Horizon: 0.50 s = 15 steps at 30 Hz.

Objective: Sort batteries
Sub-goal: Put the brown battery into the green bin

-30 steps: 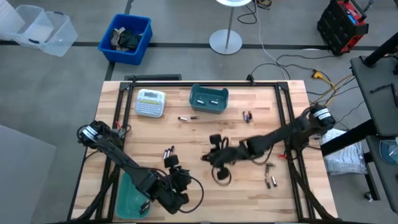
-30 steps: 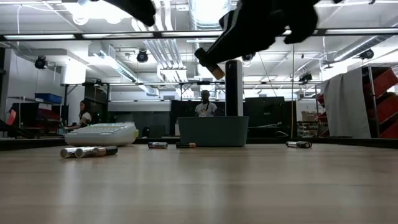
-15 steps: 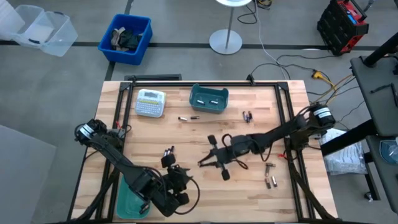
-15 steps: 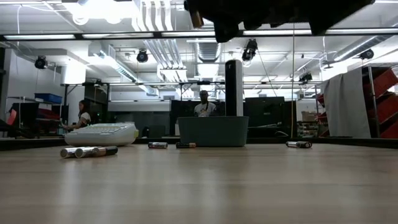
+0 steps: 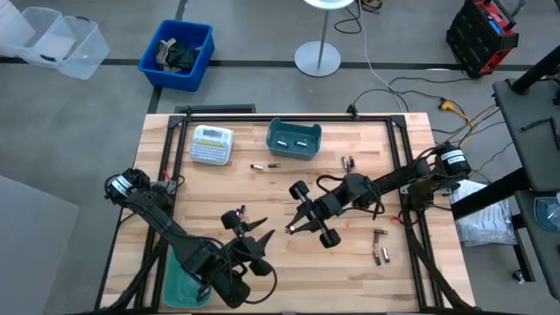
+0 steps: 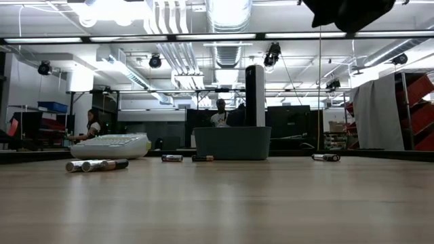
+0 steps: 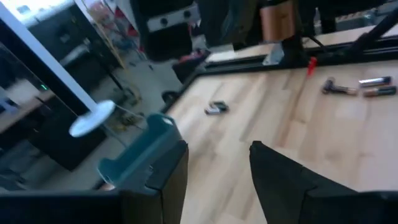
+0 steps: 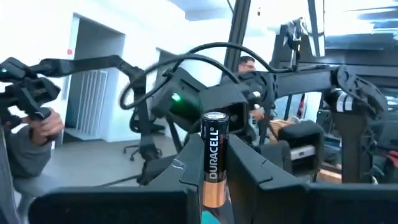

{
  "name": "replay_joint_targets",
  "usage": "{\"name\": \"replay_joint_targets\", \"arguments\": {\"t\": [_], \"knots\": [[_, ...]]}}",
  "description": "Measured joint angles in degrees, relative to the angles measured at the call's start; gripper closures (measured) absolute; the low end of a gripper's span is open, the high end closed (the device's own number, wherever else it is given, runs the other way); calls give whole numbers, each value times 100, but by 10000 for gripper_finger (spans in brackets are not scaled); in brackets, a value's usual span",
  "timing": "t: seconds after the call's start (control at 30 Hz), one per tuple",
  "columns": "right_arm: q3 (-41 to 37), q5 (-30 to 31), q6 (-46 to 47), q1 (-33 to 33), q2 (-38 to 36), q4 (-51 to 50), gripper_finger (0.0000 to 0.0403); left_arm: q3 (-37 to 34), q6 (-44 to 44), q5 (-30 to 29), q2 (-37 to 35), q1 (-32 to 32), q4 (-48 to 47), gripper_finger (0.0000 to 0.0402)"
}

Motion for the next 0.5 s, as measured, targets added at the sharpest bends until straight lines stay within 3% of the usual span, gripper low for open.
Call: {"name": "replay_joint_targets", "arguments": {"t": [0.27, 0.5], "knots": [[372, -16, -103, -96, 199, -132, 369, -2, 1813, -83, 0, 324, 1202, 240], [414, 83, -148, -261, 199, -347, 369, 248, 2053, -76, 0, 341, 1380, 240]]}}
